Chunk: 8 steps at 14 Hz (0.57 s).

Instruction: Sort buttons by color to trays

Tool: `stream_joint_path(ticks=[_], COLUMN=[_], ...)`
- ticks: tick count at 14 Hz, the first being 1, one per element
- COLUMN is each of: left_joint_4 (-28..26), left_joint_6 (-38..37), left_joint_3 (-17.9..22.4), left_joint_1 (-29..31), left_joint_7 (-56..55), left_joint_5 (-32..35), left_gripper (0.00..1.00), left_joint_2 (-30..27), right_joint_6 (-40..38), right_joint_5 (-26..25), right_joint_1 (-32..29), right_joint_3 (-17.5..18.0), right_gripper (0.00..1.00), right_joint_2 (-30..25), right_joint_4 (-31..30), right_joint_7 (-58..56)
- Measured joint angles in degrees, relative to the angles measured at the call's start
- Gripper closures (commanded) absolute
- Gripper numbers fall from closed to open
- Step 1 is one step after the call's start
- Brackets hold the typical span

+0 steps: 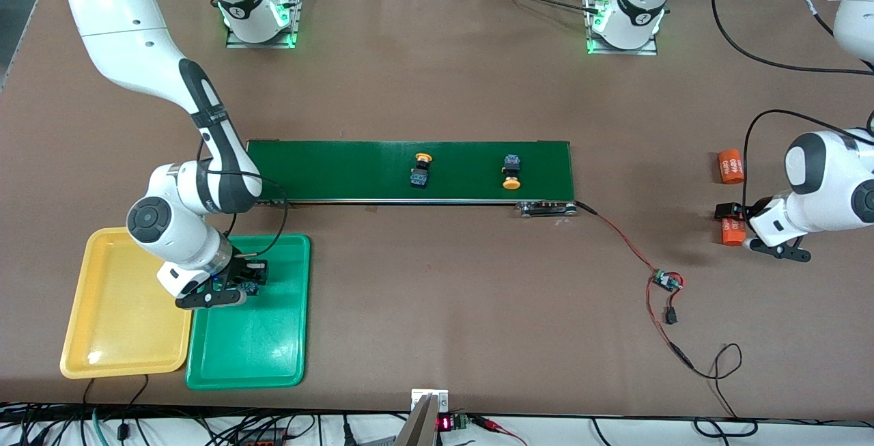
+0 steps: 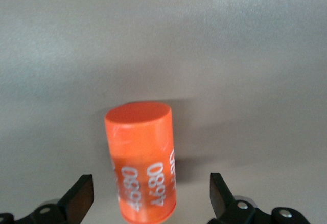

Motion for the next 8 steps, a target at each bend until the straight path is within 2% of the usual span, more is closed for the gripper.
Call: stream_joint_path(ticks=[1, 4, 5, 6, 8], left_joint_4=[0.25, 0.47, 0.47, 0.47, 0.49], left_joint_6=[0.12, 0.13, 0.14, 0.26, 0.7], left_joint_3=[-0.08, -0.19, -0.2, -0.2, -0.21], left_joint_1=[-0.01, -0.08, -0.1, -0.12, -0.17], left_joint_7=[0.0, 0.01, 0.03, 0.07, 0.22], left_joint_5=[0.0, 0.0, 0.0, 0.0, 0.01], left_gripper=[0.04, 0.41, 0.57, 0.68, 0.9], left_joint_2=[0.26, 0.35, 0.36, 0.4, 0.48], right_joint_6=[0.23, 0.28, 0.08, -0.47, -2.88], right_joint_5=[0.0, 0.0, 0.0, 0.0, 0.0], right_joint_1=[0.02, 0.19, 0.3, 0.51, 1.16], right_joint_3=[0.0, 0.13, 0.37, 0.55, 0.79], right_gripper=[0.38, 0.24, 0.23, 0.18, 0.13], right_joint_2=[0.44, 0.76, 0.75, 0.68, -0.02], right_joint_4=[0.0, 0.0, -0.01, -0.12, -0.68], right_joint_7=[0.0, 0.03, 0.13, 0.46, 2.24])
